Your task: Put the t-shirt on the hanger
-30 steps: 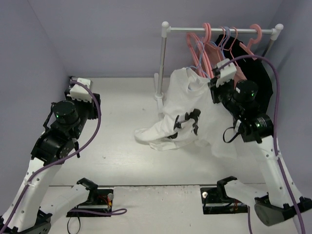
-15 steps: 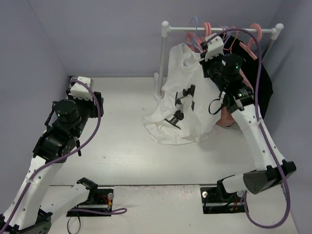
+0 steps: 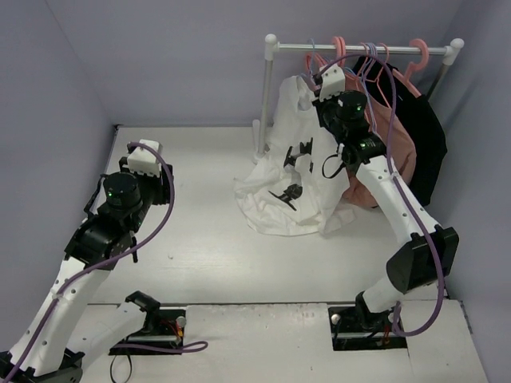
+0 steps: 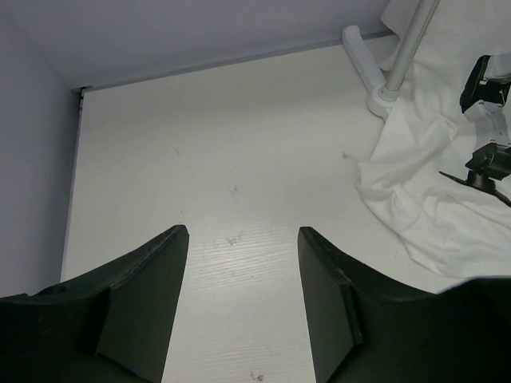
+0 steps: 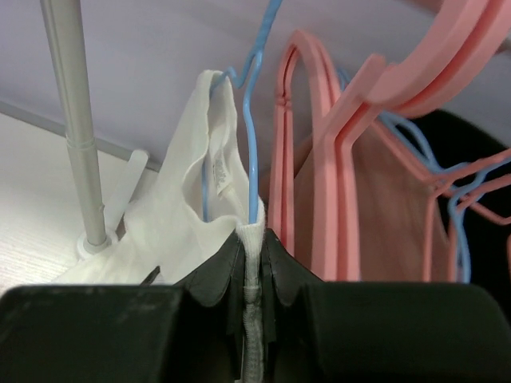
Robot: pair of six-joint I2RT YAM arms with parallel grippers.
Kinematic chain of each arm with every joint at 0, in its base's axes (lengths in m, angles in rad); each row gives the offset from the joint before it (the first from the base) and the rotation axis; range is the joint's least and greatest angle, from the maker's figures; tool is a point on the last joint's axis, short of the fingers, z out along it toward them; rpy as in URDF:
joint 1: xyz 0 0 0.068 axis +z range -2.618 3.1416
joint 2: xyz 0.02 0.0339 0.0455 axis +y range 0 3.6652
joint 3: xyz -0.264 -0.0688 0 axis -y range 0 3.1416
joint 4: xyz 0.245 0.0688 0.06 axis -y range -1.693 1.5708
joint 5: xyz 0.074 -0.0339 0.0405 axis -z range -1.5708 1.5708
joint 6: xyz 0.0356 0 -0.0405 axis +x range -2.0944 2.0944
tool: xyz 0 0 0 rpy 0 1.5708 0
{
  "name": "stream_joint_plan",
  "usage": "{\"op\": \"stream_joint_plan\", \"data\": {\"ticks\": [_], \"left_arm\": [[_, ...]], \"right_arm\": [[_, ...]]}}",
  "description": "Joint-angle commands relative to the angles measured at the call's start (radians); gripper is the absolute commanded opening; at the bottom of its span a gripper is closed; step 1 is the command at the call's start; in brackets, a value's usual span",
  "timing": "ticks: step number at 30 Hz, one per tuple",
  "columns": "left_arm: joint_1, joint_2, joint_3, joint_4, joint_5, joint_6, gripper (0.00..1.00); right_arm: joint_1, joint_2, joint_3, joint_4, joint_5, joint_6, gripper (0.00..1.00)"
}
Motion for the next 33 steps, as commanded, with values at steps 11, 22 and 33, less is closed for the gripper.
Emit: {"op": "stream_joint_plan", "data": {"ticks": [11,22,33], "left_arm": [[0.006,0.000,0.082,-0.031,-0.011,-0.039,0.54],[0.005,-0.059,0.160,-0.164,-0.067,-0.039,0.64],[0.006,-0.208,-0.015,-0.195,-0.112,-0.081,0.66]], "right_arm": [[-0.006,-0.210,-0.213,0.213,-0.061,0.096,0.86],[-0.008,-0.821,-0.528,0.192,0.092,0.207,1.00],[-0.006,-1.409,-0.845,-0.038,0.258,0.379,1.00]]}}
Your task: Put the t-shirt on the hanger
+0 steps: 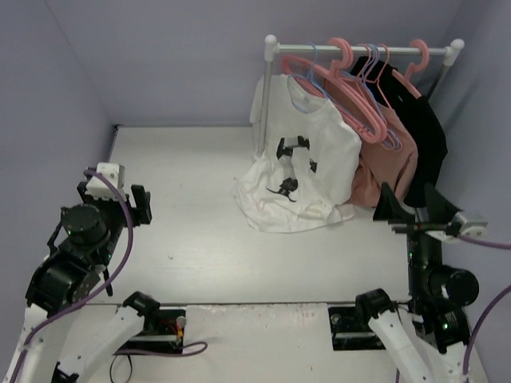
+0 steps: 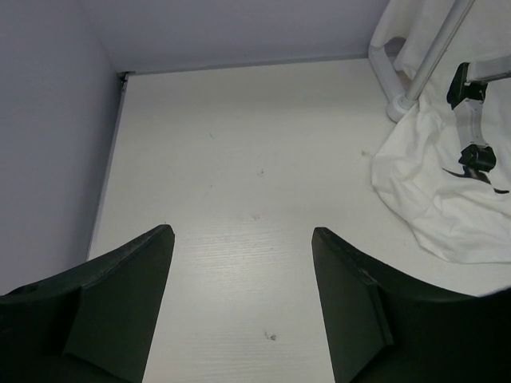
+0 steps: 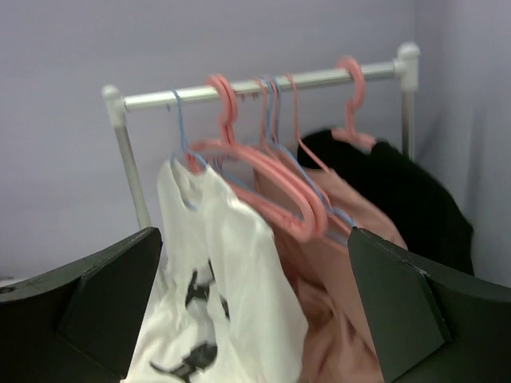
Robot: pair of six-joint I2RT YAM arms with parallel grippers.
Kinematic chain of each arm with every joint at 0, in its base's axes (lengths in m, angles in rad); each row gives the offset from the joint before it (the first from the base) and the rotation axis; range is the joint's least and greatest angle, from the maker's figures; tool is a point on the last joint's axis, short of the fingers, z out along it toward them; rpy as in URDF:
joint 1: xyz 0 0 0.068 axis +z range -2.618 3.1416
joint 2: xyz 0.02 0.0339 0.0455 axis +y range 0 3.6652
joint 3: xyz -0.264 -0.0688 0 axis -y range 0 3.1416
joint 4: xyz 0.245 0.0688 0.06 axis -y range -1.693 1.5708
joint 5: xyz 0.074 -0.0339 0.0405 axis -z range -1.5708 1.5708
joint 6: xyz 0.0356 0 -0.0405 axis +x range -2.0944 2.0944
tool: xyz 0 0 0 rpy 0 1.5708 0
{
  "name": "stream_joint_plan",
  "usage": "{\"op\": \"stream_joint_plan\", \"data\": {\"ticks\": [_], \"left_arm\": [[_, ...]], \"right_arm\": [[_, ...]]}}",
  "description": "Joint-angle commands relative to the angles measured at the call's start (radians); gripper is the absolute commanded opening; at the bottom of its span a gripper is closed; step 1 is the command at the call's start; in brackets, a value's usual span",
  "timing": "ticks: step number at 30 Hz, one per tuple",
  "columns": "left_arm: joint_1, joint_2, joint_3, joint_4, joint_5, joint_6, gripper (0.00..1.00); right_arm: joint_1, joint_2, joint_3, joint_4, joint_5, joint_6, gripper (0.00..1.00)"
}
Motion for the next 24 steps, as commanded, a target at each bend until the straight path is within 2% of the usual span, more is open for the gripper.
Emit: {"op": "stream_joint_plan", "data": {"ticks": [1,7,13,18,24], "left_arm": [[0.006,-0.040,-0.081,0.015,-0.037,-0.042,0.66],[0.005,-0.092,-0.218,0.021,-0.078,-0.056,0.66],[0.006,-0.165,-0.333,0.075,-0.119,-0.106,0.66],[0.006,-0.213,-0.355,0.101,-0.160,-0.083,0.66],[0.006,-0.197,-0.364,0.103,-0.137,-0.085,0.66]], "right_arm": [[-0.002,-0.120,-0.070,-0.110,0.108,0.067,1.00],[-0.001,-0.132,-0.086,-0.193,0.139,0.074,1.00],[-0.001,-0.144,-0.123,-0.203,0.131,0.079,1.00],[-0.003,-0.166,-0.136,-0.203,0.128,0.079,1.00],[-0.001,-0.138,-0.131,-0.204,0.103,0.087,1.00]]}}
